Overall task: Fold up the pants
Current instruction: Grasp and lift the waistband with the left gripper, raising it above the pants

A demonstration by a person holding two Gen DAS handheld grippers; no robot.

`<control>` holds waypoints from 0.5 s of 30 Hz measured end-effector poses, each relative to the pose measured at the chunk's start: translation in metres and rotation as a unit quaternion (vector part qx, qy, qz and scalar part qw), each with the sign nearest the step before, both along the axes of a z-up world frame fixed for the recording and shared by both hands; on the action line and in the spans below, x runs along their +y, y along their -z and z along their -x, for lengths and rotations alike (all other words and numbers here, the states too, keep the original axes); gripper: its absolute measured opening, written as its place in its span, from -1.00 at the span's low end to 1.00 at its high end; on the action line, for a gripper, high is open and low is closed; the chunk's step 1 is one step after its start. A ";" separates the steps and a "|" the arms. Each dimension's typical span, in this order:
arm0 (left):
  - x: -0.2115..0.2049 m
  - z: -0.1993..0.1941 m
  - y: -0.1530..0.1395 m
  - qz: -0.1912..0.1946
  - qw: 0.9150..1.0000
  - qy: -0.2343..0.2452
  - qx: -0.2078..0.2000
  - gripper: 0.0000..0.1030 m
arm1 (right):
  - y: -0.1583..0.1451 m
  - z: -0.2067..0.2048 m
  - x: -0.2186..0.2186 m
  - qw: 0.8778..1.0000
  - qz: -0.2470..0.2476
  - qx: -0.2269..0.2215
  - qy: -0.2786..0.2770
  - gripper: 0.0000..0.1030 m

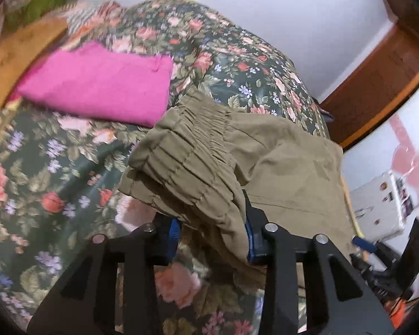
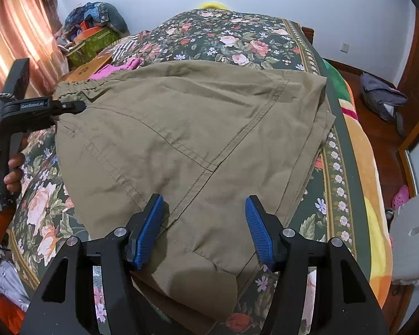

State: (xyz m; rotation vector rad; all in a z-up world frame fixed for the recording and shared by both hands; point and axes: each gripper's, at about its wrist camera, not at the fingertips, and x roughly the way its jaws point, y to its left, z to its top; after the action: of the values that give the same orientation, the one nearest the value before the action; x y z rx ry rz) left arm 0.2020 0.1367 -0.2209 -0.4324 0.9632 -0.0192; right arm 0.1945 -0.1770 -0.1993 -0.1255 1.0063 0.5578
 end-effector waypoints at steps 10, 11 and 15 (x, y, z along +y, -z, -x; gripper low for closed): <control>-0.003 0.076 -0.036 -0.107 0.994 -0.020 -0.031 -0.33 | -0.006 0.003 0.018 1.000 -0.005 -0.003 -0.023 0.08; -0.003 0.083 -0.038 -0.116 0.992 -0.024 -0.033 -0.33 | -0.007 0.003 0.022 1.000 -0.004 -0.004 -0.029 0.08; -0.002 0.107 -0.050 -0.162 0.985 -0.039 -0.047 -0.36 | -0.016 0.005 0.042 0.998 0.017 -0.017 -0.056 0.08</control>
State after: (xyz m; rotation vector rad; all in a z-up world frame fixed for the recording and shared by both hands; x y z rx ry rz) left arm 0.0950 0.1350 -0.1708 -0.1667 0.8362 0.1847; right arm 0.1900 -0.1351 -0.1832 -0.2214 0.9806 0.6381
